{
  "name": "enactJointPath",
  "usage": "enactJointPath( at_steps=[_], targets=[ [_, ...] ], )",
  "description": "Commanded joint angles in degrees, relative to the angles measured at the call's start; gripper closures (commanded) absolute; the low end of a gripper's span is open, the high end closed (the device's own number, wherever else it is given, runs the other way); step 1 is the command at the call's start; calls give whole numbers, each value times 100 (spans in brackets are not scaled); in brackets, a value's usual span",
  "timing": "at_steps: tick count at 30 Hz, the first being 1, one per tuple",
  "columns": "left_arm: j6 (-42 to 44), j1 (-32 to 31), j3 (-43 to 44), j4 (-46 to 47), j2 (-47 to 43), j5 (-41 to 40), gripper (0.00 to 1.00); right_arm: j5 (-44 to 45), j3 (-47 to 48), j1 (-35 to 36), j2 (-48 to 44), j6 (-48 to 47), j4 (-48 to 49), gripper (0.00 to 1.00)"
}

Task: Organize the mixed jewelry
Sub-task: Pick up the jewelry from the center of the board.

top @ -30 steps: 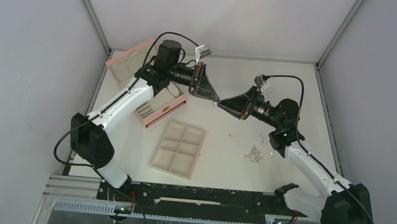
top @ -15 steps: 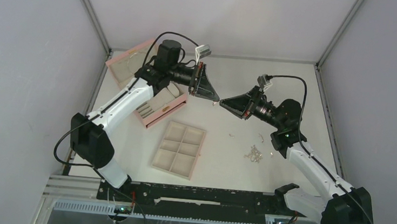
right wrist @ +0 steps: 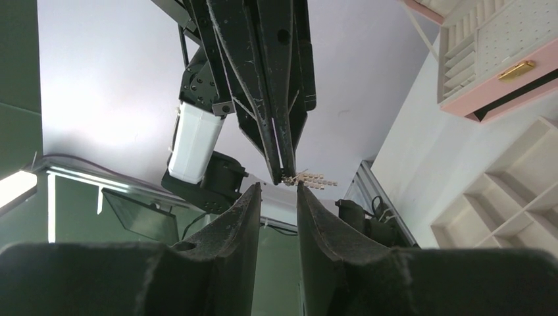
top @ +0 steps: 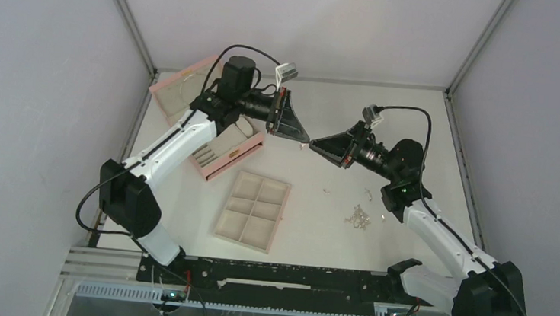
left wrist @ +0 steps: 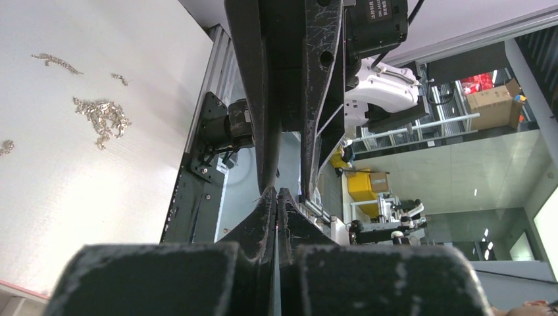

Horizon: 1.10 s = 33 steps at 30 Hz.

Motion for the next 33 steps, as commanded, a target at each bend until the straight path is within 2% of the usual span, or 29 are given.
enactJointPath(
  at_steps=[1,10,33],
  targets=[
    [-102,41,-8,185,-254,174,100,55,21,-37,37,-89,272,65],
    [-106,41,-53,196,-262,173,100,23,22,-53,86,-53,439,65],
    [-106,41,-60,204,-237,175,100,-113,22,-62,241,57,673,73]
  ],
)
